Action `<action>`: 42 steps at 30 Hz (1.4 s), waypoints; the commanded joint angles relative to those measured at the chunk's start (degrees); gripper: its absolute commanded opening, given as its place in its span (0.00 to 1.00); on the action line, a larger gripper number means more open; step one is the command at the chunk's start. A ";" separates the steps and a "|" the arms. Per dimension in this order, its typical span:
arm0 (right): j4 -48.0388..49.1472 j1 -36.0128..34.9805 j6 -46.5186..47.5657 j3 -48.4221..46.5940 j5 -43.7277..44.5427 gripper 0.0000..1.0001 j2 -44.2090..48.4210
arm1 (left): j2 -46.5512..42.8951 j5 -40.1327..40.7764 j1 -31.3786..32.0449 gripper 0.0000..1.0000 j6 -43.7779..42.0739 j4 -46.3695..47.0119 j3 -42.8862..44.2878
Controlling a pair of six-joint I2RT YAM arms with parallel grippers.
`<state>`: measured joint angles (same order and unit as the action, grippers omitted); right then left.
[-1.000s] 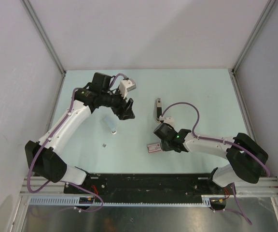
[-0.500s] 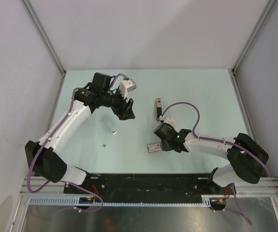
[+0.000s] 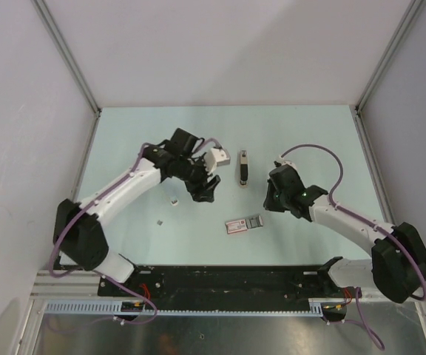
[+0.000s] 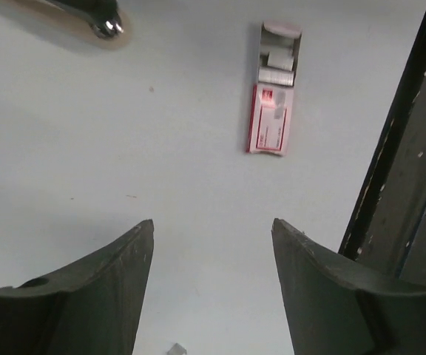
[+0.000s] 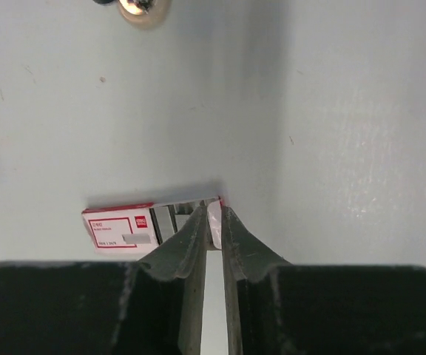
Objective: Unload the staples from the stapler
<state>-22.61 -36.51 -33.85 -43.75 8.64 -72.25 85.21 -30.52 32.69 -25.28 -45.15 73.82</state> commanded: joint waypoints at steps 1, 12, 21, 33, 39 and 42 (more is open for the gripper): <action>3.45 4.90 0.40 3.34 -12.84 0.17 -1.61 | 5.26 4.70 3.37 0.69 -5.26 0.37 -1.50; 15.45 11.52 -6.03 13.25 -28.51 0.17 -3.21 | 13.99 9.81 10.16 0.67 -6.99 5.64 -2.69; 18.21 12.32 -6.98 15.19 -30.28 0.18 -4.61 | 18.66 13.37 13.25 0.63 -9.25 9.78 -4.89; 17.08 14.46 -4.70 15.27 -31.06 0.18 -1.67 | 19.71 15.89 14.46 0.62 -10.81 12.68 -8.00; 18.50 15.50 -4.18 15.27 -31.75 0.17 -4.08 | 20.26 15.53 14.70 0.62 -10.21 13.24 -7.81; 20.00 15.52 -4.32 15.27 -32.68 0.17 -5.80 | 20.57 15.74 14.97 0.61 -10.04 13.39 -7.38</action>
<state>-5.15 -21.19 -38.92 -28.86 -22.11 -76.16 105.12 -14.87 46.92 -34.74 -33.52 66.85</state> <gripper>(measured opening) 0.172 0.616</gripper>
